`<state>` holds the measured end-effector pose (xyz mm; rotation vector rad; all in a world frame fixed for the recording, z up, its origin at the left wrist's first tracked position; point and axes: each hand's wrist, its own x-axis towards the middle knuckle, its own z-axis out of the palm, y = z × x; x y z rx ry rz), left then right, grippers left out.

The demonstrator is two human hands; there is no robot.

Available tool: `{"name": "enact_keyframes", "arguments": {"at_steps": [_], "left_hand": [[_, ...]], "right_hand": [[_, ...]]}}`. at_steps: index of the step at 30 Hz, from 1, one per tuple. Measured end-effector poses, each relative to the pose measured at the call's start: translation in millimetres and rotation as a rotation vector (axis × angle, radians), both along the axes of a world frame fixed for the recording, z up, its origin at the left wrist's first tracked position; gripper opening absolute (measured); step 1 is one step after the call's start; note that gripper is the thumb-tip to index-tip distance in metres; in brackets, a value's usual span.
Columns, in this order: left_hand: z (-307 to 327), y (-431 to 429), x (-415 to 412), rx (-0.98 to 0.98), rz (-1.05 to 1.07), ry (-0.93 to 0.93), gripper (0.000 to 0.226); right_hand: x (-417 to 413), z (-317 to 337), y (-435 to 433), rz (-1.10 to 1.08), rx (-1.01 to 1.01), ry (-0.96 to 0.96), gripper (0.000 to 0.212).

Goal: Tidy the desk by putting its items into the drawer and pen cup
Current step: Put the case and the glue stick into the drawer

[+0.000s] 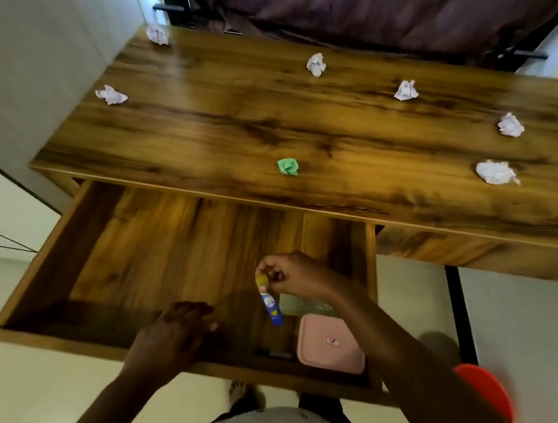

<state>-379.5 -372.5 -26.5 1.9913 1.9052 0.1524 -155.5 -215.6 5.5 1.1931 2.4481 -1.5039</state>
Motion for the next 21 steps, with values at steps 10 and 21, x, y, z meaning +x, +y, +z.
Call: {"name": "enact_keyframes", "arguments": {"at_steps": [10, 21], "left_hand": [[-12.6, -17.2, -17.0, 0.192, -0.492, -0.014, 0.032], [-9.0, -9.4, -17.4, -0.040, -0.410, -0.138, 0.062]], "right_hand": [[-44.4, -28.3, -24.5, 0.549, 0.239, -0.500, 0.025], [-41.3, -17.8, -32.7, 0.480, 0.284, -0.501, 0.033]]}}
